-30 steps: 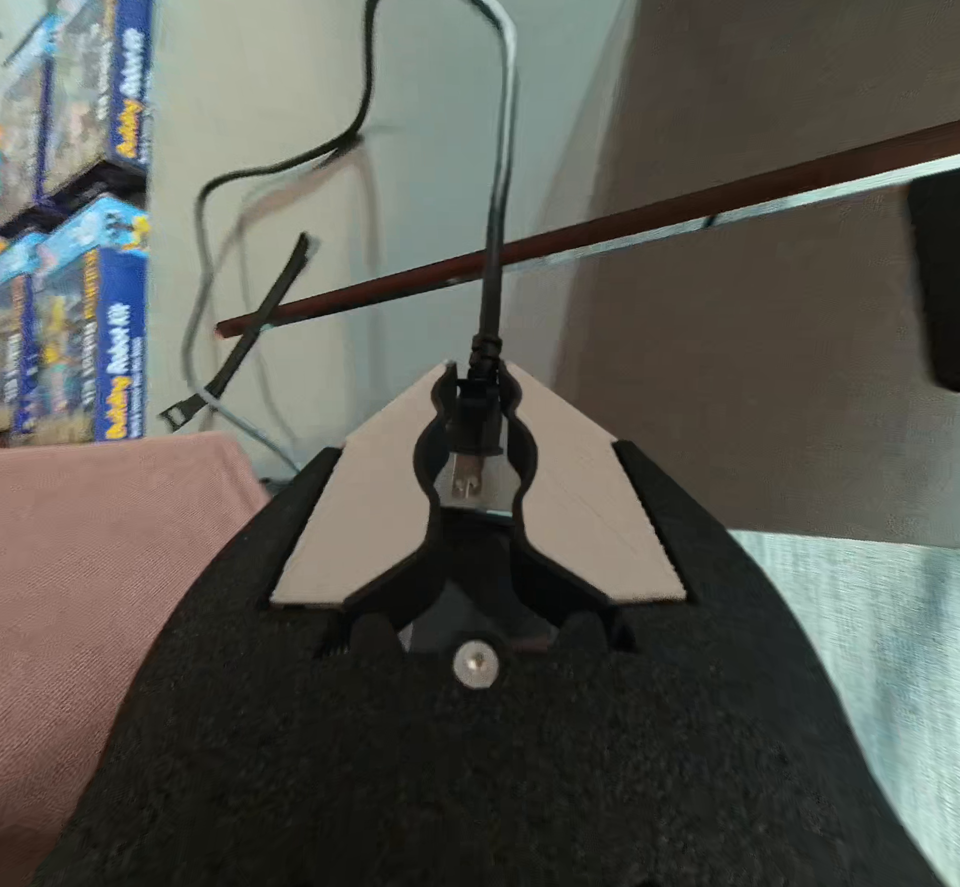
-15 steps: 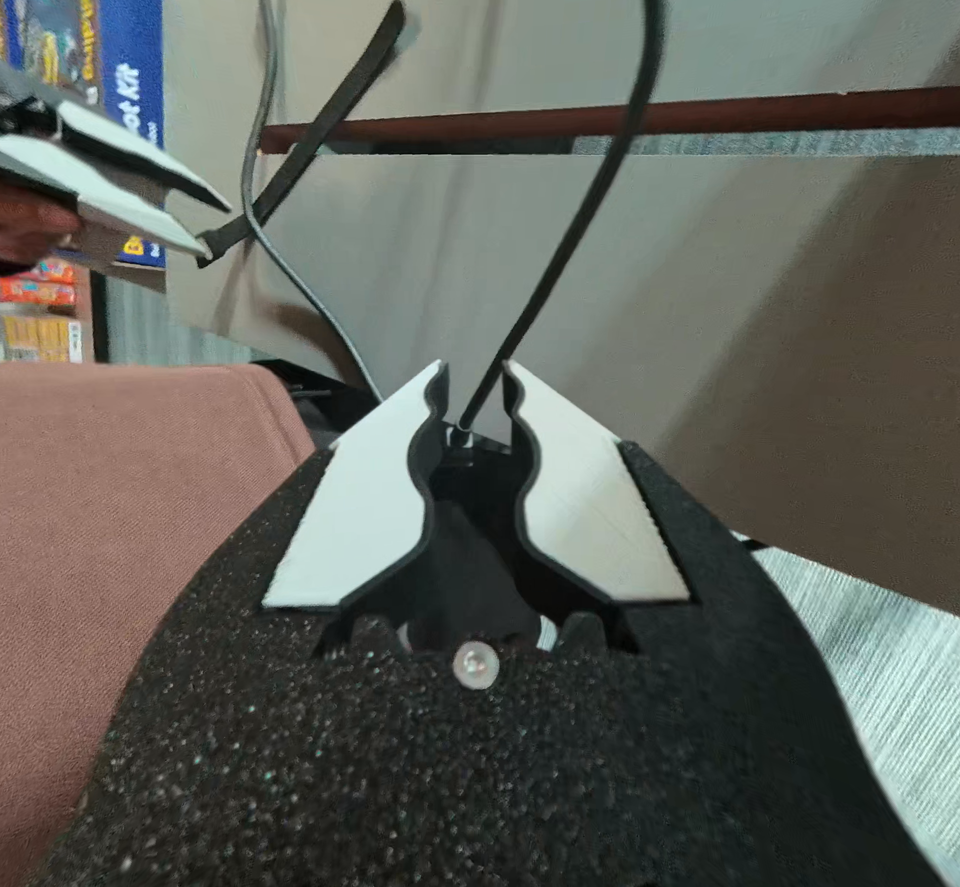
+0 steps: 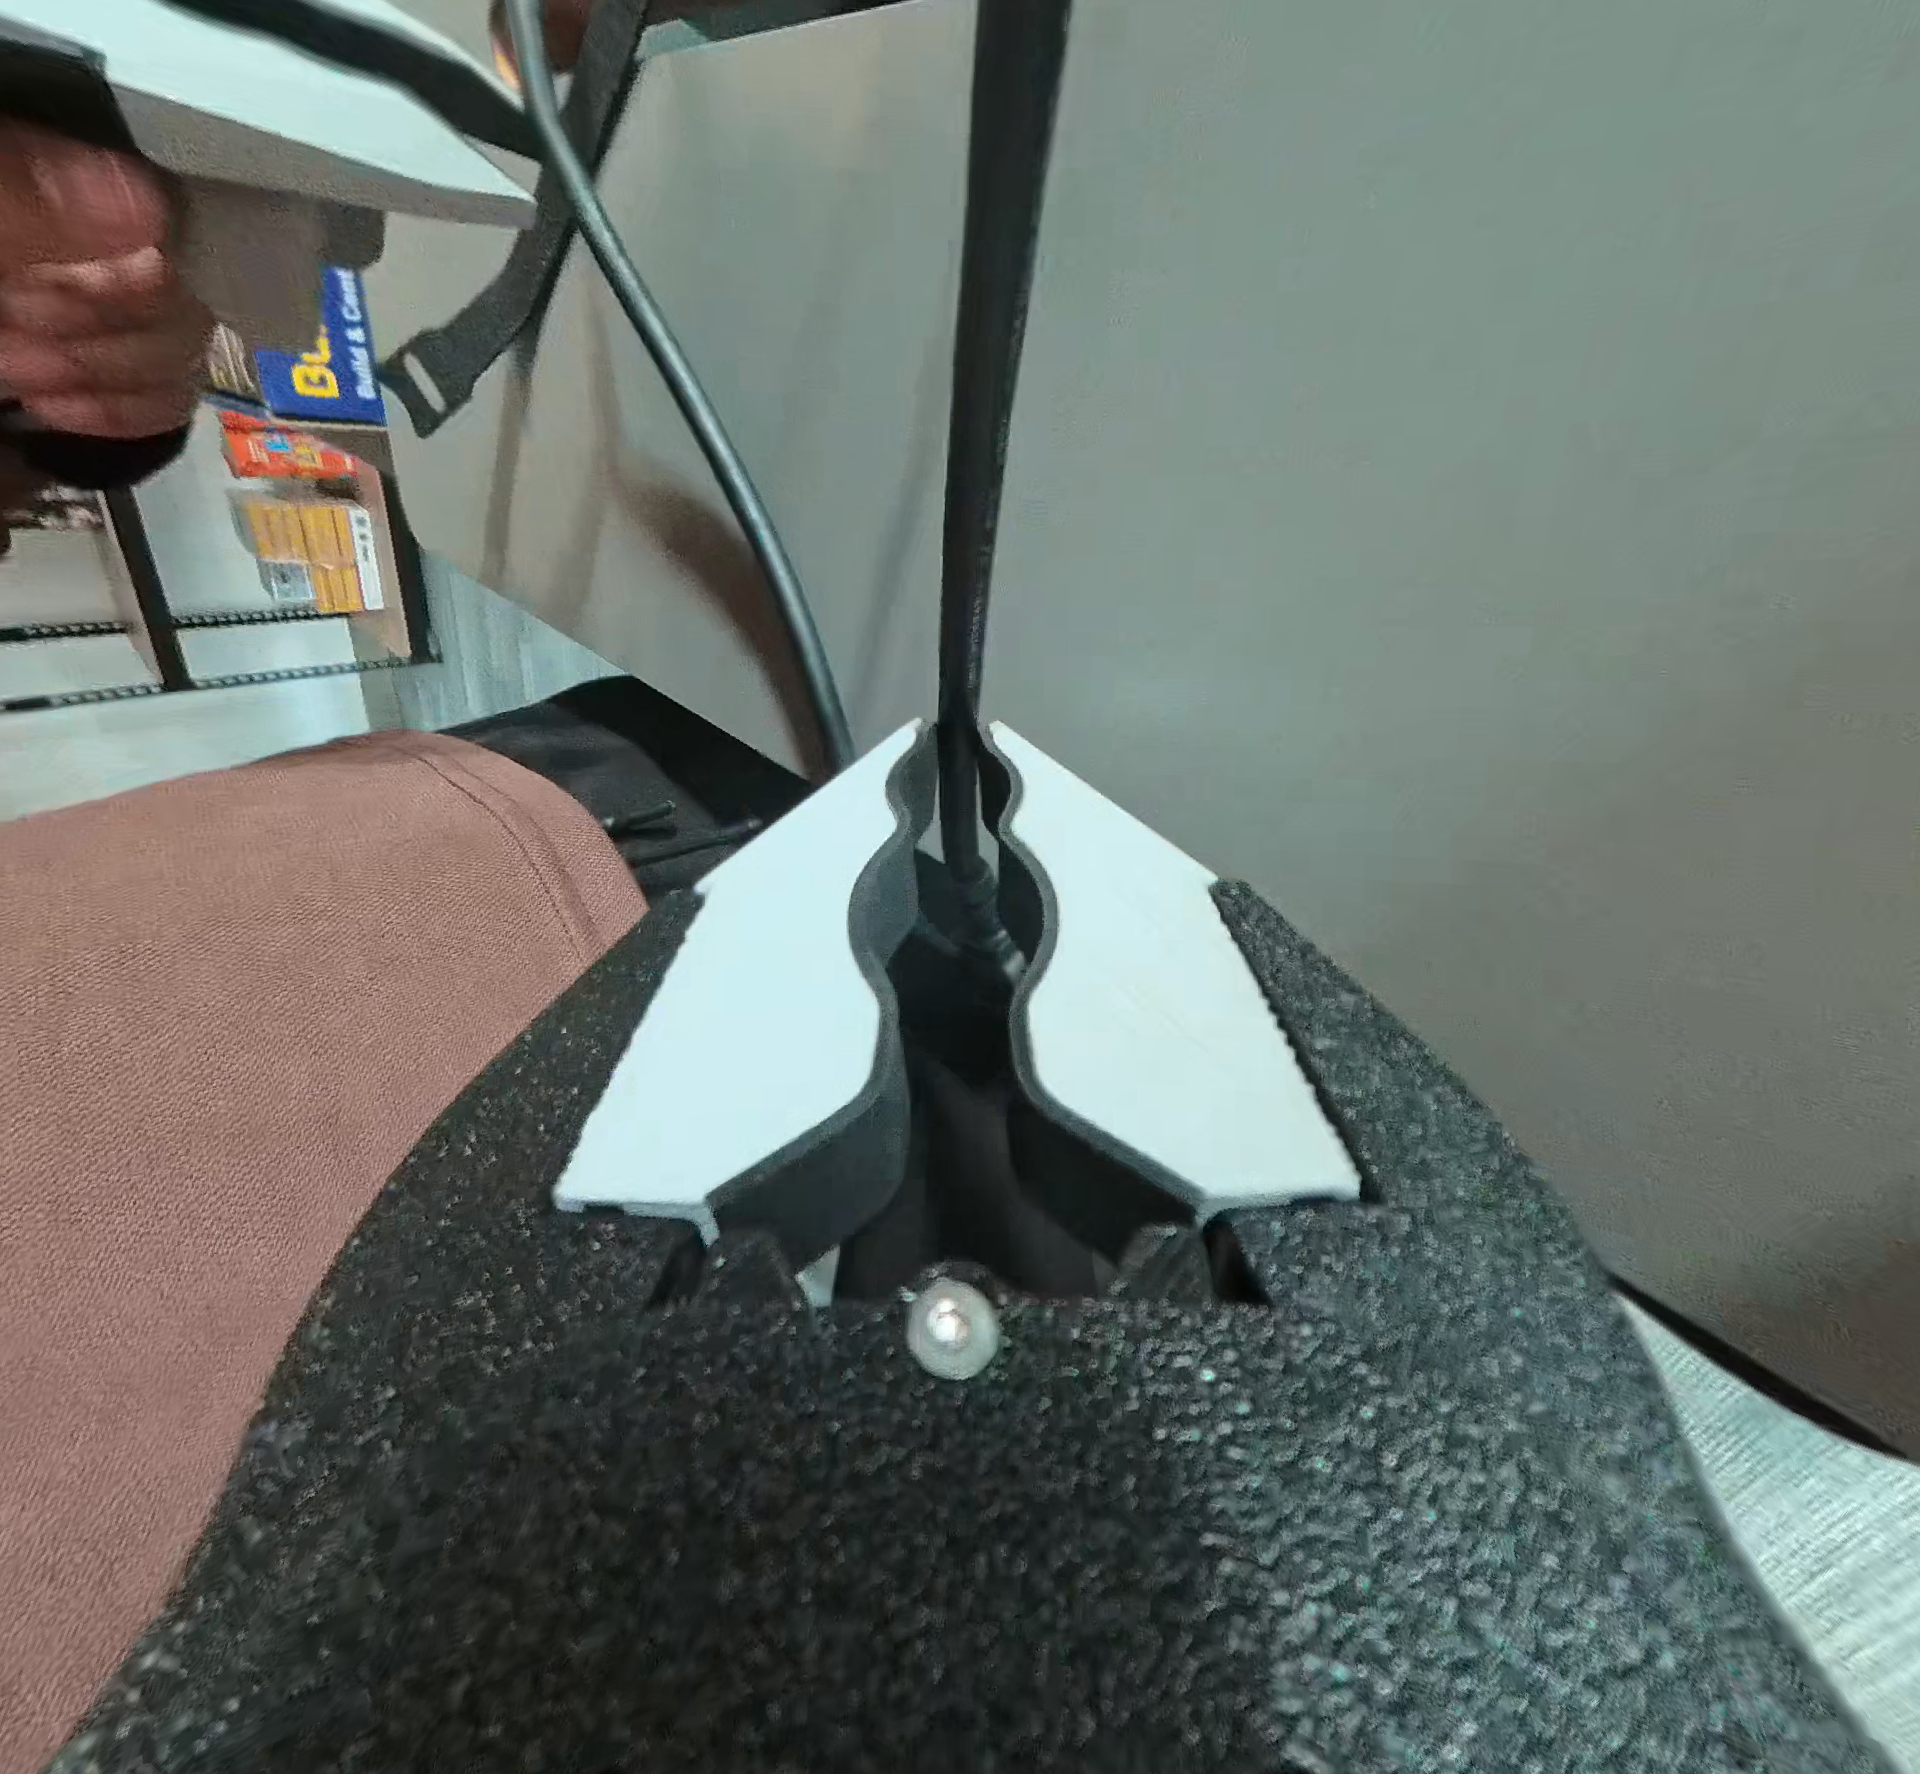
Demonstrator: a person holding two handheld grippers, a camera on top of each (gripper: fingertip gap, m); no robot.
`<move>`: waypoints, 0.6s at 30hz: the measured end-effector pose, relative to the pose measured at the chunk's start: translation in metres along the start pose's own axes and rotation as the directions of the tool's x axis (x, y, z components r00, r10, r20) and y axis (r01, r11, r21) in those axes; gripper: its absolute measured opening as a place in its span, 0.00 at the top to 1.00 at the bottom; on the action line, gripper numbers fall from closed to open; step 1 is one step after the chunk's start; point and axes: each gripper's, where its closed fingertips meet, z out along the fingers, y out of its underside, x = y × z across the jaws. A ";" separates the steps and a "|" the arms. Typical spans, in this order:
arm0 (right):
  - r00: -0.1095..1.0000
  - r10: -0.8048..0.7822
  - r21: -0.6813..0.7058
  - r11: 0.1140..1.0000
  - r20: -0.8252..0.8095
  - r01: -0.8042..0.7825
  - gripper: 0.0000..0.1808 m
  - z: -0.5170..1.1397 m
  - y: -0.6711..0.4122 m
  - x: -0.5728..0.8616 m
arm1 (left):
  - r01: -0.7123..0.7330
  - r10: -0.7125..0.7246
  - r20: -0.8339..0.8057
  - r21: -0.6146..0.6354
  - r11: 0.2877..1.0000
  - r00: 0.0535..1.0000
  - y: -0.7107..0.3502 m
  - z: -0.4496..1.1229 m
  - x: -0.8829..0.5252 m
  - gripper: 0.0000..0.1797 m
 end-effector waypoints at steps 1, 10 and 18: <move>1.000 -0.023 -0.020 1.000 -0.006 0.023 0.97 0.005 -0.001 -0.002 | 0.004 -0.004 -0.012 -0.004 1.000 1.000 -0.003 0.002 0.002 0.86; 0.975 -0.197 -0.043 0.980 -0.100 0.194 0.85 0.021 -0.036 -0.009 | -0.086 0.084 -0.054 -0.031 0.996 0.995 -0.034 0.025 0.025 0.75; 0.977 -0.145 -0.015 0.989 -0.156 0.145 0.84 0.007 -0.033 0.013 | -0.110 0.110 -0.078 -0.001 0.994 0.991 -0.045 0.032 0.029 0.74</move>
